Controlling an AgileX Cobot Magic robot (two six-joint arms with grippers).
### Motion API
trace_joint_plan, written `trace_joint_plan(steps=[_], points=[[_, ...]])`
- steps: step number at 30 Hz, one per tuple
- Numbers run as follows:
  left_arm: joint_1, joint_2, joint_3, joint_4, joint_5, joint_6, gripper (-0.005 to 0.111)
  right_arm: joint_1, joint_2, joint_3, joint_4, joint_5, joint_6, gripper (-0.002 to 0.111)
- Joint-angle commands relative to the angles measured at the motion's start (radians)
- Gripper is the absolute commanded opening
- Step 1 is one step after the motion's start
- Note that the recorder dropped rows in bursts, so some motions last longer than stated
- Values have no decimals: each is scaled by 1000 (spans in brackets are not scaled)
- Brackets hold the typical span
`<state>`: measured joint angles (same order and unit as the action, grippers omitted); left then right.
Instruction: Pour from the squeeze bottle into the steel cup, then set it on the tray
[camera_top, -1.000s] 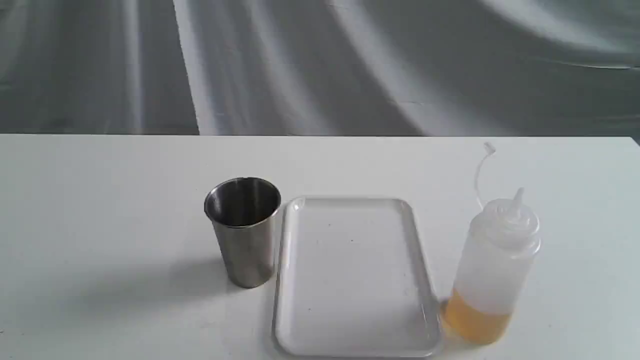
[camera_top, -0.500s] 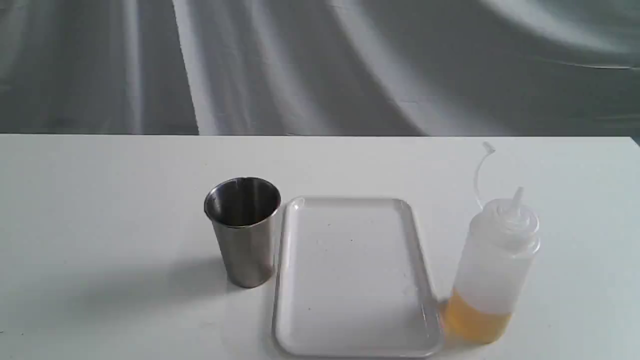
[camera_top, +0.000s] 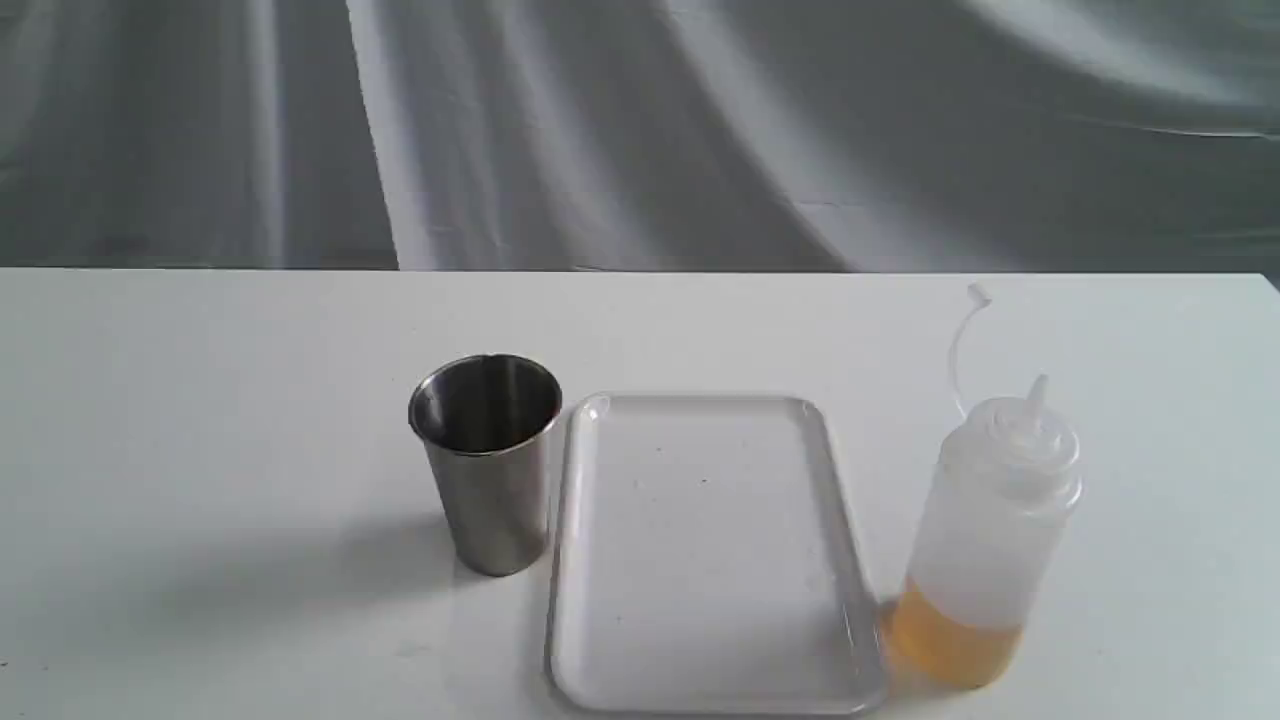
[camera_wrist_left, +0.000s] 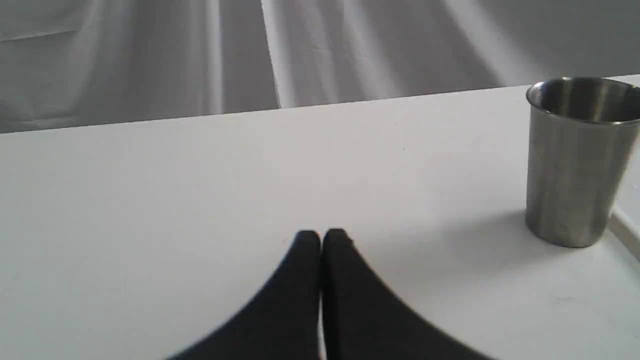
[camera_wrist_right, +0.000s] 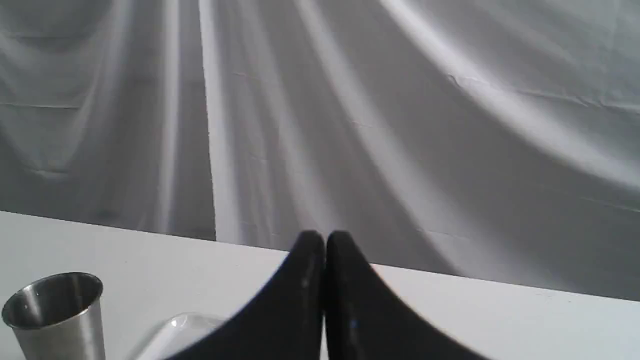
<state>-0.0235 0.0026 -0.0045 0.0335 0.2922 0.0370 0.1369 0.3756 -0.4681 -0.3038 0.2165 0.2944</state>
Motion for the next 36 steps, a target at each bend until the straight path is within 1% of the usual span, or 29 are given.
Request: trace_joint_plan(steps=[1,3,6,9,15,19,28,36], points=[[2,-3,4,-1,-8,-2,0,-8,53,39,3,-80,-4,0],[2,-3,4,-1,-8,-2,0,-8,106,57,3,-80,-10,0],[2,-3,4,-1,-8,-2,0,-8,210,82,3,-94,-88,0],[2,-3,4,-1,-8,-2,0,-8,301,115,18,-154,-161,0],[2,-3,4,-1,-8,-5,0,-8,424,198,97,-275,-173,0],[2,-3,4,-1,-8,-5,0,-8,475,227,133,-289,-167,0],[2,-3,4,-1,-8,0,0,-8,616,240,133,-309,-182,0],[2,-3,4,-1,-8,0,0,-8,636,240,133,-315,-182,0]])
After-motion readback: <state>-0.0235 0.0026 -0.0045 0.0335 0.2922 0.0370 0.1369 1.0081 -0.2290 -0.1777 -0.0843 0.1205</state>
